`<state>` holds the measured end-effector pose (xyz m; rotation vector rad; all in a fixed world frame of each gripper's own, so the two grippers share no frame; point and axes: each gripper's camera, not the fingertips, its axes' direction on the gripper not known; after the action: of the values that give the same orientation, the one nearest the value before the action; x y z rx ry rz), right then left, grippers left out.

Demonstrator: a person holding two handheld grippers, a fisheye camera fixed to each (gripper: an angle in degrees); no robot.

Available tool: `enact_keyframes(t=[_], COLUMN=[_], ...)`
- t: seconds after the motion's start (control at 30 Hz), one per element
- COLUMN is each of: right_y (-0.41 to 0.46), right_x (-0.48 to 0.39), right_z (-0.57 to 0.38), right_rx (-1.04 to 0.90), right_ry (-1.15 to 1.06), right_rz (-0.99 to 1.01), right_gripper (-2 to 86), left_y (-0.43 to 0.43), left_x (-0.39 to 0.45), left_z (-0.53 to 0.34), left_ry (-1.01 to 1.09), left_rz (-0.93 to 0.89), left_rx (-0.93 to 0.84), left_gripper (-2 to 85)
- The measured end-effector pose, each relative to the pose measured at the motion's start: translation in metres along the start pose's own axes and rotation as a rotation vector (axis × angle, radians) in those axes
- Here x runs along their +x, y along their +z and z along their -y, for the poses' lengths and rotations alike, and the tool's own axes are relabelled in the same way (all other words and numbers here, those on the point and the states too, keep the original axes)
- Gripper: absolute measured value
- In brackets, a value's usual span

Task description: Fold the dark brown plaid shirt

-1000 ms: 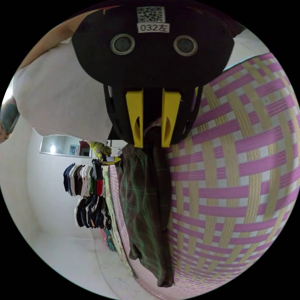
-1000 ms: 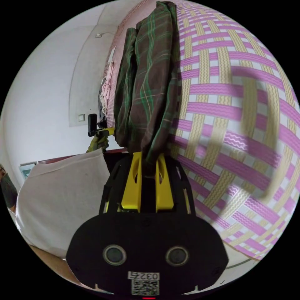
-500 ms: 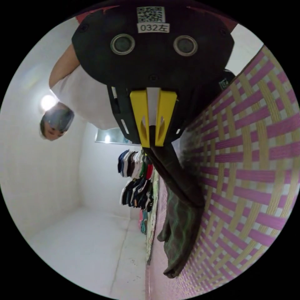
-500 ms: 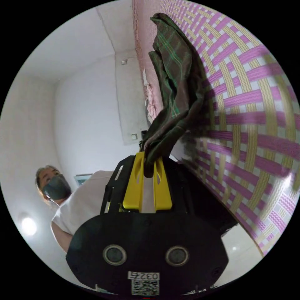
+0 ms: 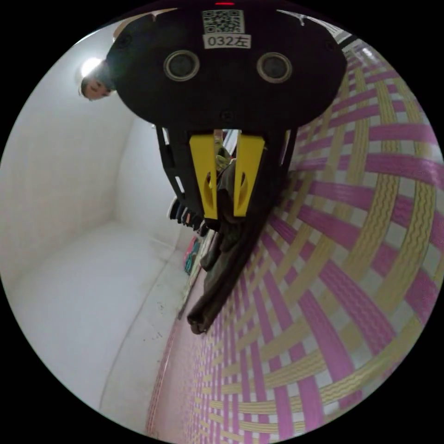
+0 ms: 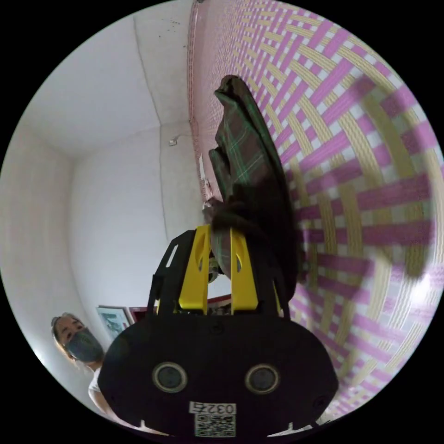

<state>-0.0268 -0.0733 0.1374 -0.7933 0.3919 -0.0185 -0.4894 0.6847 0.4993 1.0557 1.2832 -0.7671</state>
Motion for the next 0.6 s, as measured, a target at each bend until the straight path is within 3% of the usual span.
enact_keyframes(t=[0.1, 0.23, 0.4, 0.6], right_y=[0.009, 0.013, 0.084, 0.201], right_x=[-0.007, -0.060, -0.097, -0.131], right_z=[0.002, -0.038, -0.059, -0.081], right_rx=[0.060, 0.172, 0.002, -0.201], right_ry=[-0.079, -0.320, -0.527, -0.774], right_rz=[-0.072, -0.315, -0.457, -0.607], right_gripper=[8.5, 8.0, 7.9, 6.5], left_y=[0.002, 0.014, 0.054, 0.143], left_x=[0.017, 0.096, 0.168, 0.189], left_z=[-0.006, -0.048, -0.085, -0.071], left_ry=[0.064, 0.385, 0.683, 0.743], left_rz=[0.029, 0.195, 0.309, 0.333], left_rx=[0.068, 0.106, 0.137, -0.157], left_gripper=[2.5, 5.4, 4.7, 2.3])
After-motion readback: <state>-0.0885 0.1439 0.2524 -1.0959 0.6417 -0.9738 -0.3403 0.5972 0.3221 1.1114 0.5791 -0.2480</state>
